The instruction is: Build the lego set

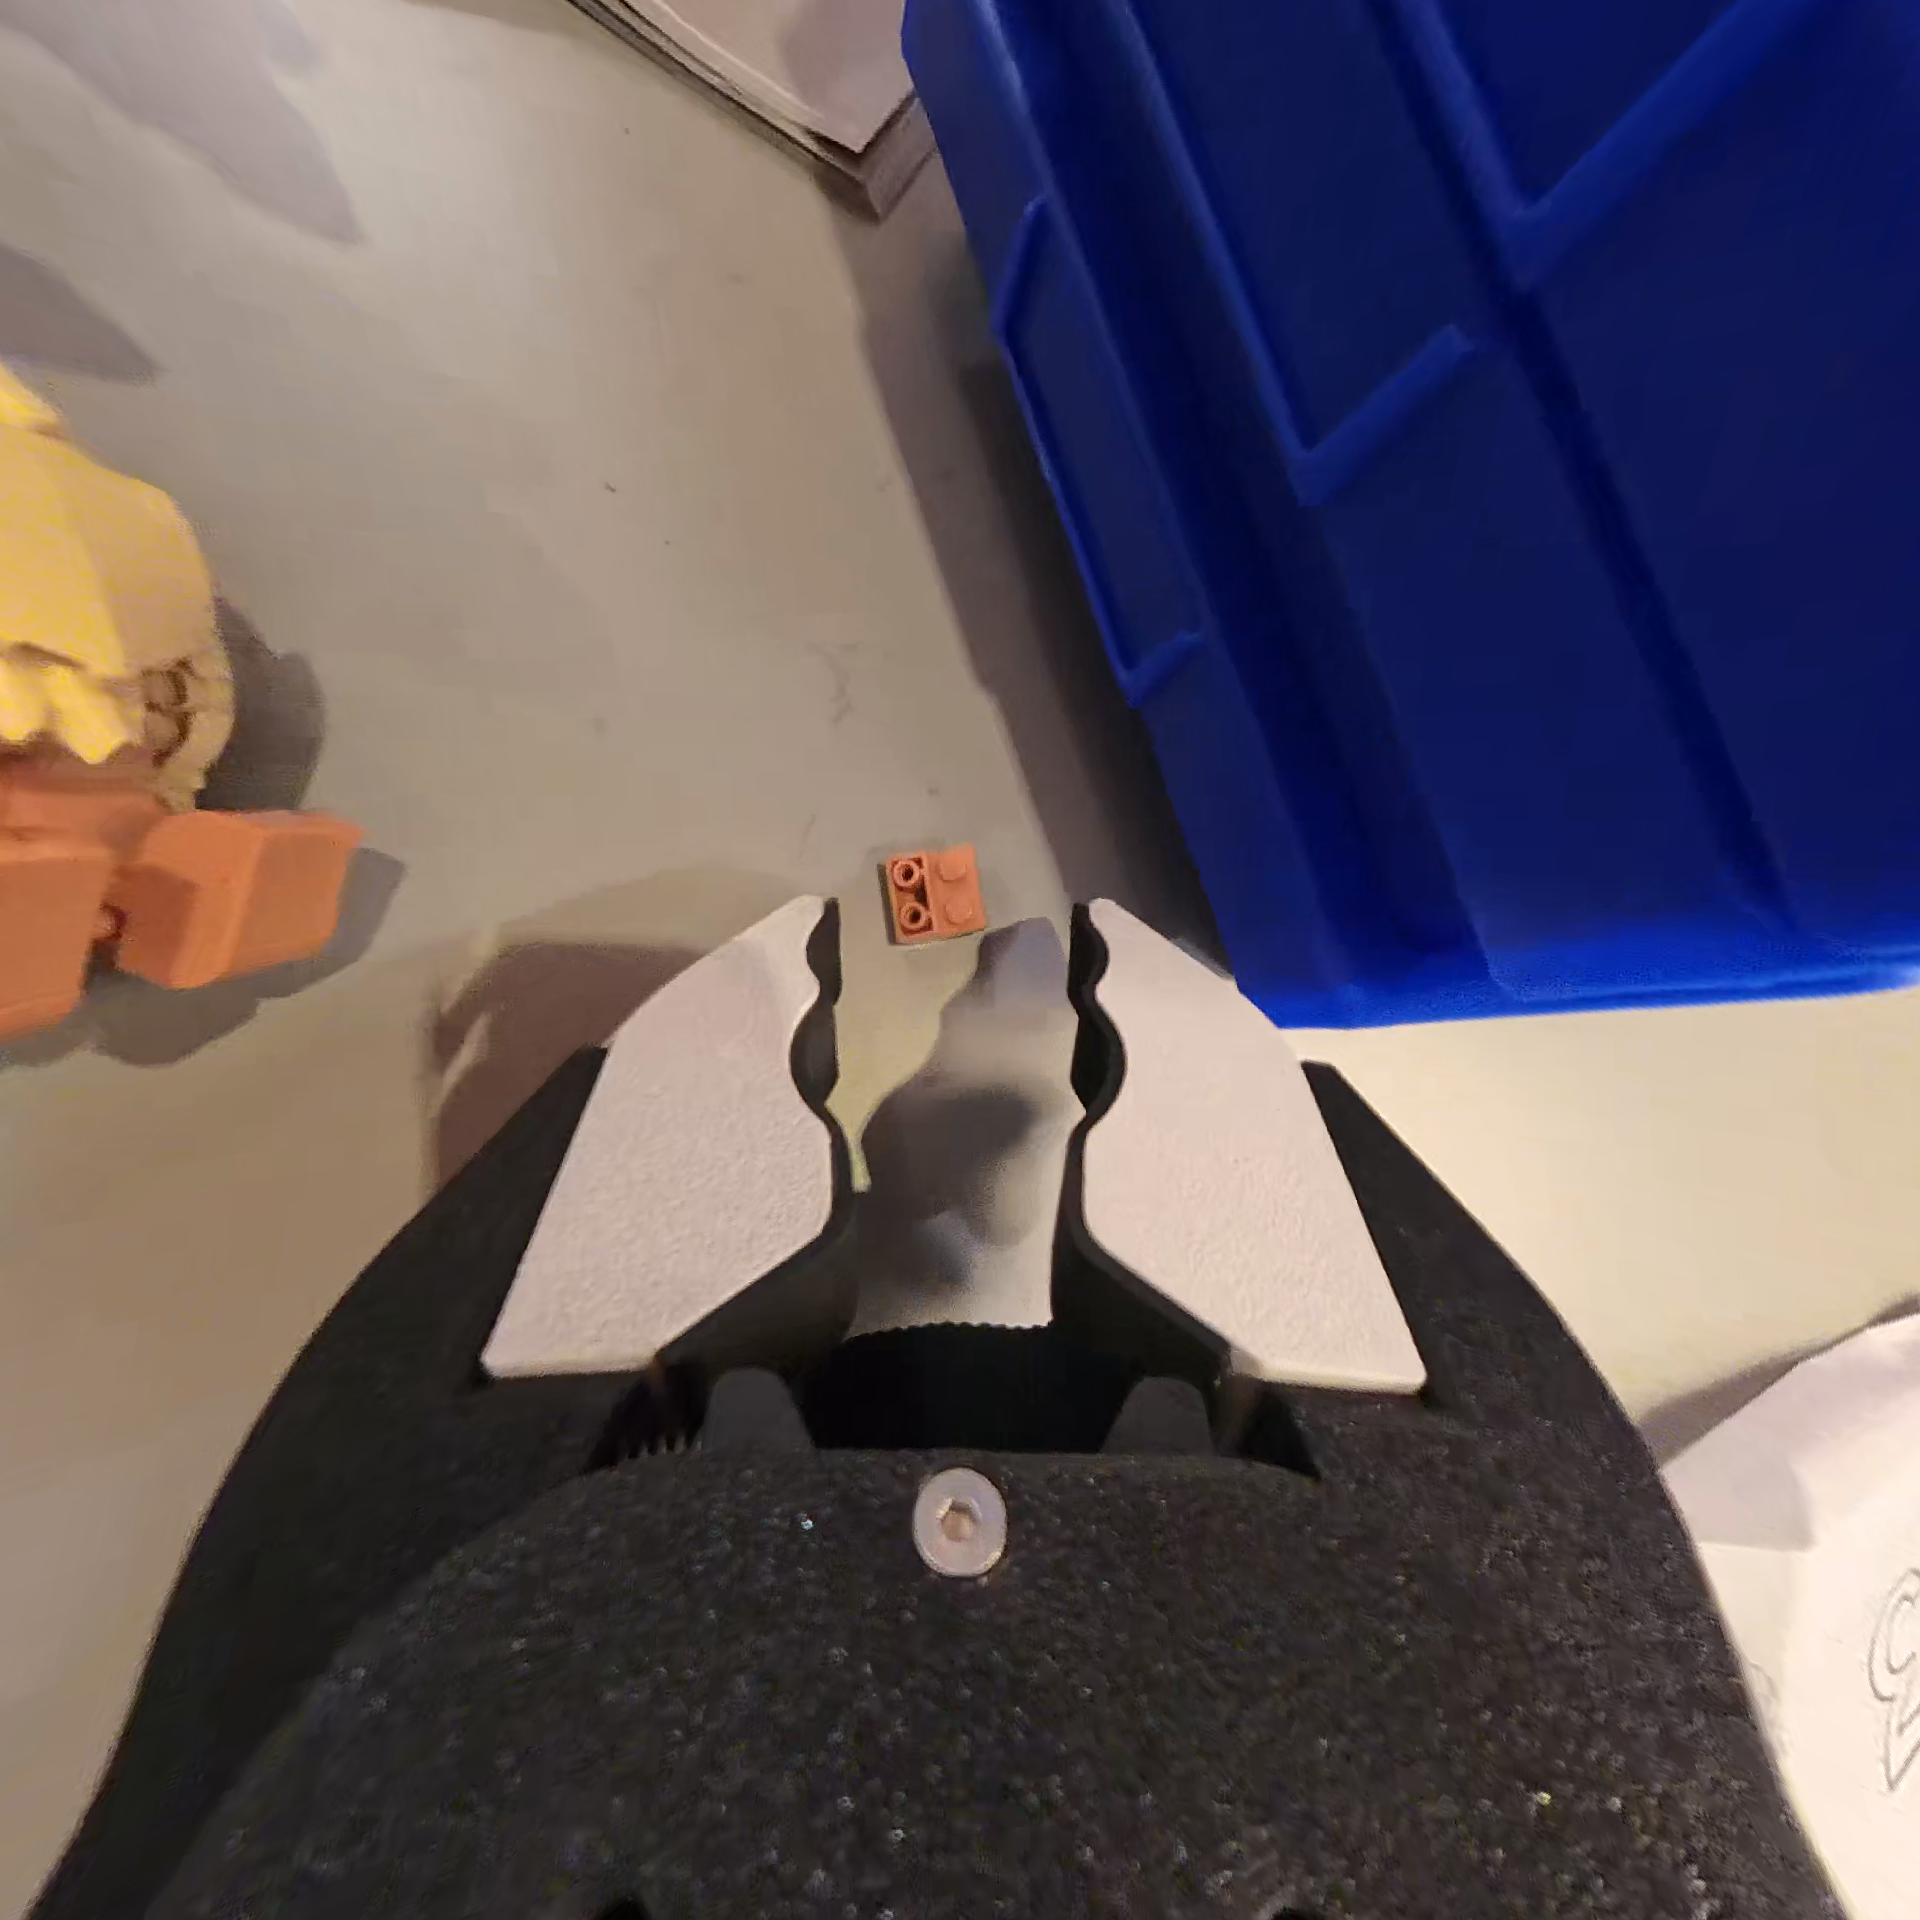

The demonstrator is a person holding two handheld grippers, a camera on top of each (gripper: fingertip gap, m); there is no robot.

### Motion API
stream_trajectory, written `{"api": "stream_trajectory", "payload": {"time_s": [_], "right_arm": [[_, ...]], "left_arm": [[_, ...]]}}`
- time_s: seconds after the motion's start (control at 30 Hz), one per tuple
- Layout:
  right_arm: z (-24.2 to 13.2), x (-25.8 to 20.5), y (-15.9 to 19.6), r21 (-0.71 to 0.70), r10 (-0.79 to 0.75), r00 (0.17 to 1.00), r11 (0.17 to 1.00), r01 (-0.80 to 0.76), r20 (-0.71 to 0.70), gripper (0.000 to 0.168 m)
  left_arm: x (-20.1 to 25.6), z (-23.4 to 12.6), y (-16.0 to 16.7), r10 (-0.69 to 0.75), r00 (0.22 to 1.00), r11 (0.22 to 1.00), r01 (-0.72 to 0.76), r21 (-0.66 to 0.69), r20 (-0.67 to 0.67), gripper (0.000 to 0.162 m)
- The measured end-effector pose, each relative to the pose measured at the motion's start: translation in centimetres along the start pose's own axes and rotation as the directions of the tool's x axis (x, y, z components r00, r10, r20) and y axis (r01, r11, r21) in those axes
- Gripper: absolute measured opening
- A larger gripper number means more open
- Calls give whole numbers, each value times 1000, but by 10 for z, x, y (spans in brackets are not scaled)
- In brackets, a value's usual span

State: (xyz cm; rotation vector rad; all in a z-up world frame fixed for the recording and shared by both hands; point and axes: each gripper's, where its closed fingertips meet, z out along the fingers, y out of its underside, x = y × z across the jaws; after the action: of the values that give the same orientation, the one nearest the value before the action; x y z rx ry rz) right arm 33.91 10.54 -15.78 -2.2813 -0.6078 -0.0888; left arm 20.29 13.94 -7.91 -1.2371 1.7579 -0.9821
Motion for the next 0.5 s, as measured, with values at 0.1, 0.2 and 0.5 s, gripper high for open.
{"api": "stream_trajectory", "payload": {"time_s": [0.1,0.2,0.5], "right_arm": [[7,-2,0,4,36,998,999,-36,43,36],[9,-9,-1,8,63,994,998,-64,94,18],[-81,-2,-121,364,-161,964,903,230,-211,17]], "left_arm": [[3,1,0,5,1000,1000,-5,-2,-7,38],[5,0,-1,21,1000,1000,-21,-1,-3,37],[-6,-3,0,-11,1000,1000,10,15,28,36]]}}
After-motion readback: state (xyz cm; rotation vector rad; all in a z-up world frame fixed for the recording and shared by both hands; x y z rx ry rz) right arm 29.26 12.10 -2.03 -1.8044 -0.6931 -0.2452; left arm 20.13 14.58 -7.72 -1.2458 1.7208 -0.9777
